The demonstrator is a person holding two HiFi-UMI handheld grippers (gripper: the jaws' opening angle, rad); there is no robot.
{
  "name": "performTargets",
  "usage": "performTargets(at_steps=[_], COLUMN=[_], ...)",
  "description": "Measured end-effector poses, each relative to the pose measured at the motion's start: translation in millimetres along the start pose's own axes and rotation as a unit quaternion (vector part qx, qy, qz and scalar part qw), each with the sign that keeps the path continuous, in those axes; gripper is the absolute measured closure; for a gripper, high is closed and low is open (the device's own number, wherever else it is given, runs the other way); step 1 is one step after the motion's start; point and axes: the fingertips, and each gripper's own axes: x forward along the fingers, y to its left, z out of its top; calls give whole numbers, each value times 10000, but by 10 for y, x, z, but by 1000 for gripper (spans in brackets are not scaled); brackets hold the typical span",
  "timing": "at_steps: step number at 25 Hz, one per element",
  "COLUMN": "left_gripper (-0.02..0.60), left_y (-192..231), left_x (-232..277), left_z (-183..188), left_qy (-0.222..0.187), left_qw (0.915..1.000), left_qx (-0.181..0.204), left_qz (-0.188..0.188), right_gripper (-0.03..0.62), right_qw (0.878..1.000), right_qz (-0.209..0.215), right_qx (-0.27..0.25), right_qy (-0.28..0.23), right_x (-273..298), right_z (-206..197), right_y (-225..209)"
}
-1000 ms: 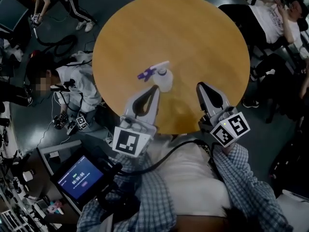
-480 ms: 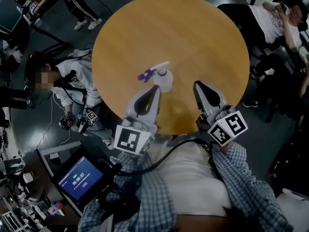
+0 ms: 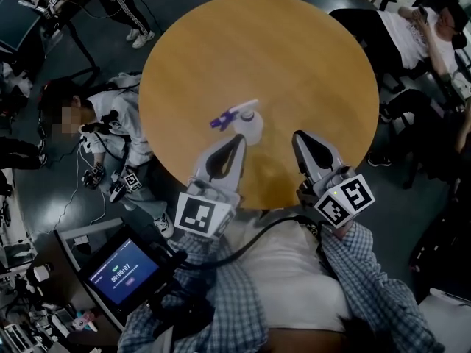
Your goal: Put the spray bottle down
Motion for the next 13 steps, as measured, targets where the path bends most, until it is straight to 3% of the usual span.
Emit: performTargets(at_steps=[13], left_gripper=[578], left_y=[46], left_x=[30], left_z=[-62], left_qy=[52], left_qw=[10000], left_qx=[-4], left_qz=[-37], right_gripper=[588], right_qw=[9999], right_qz=[70], right_qx=[-16], right_qy=[81], right_x=[46], right_z=[-46], right_y=[-18])
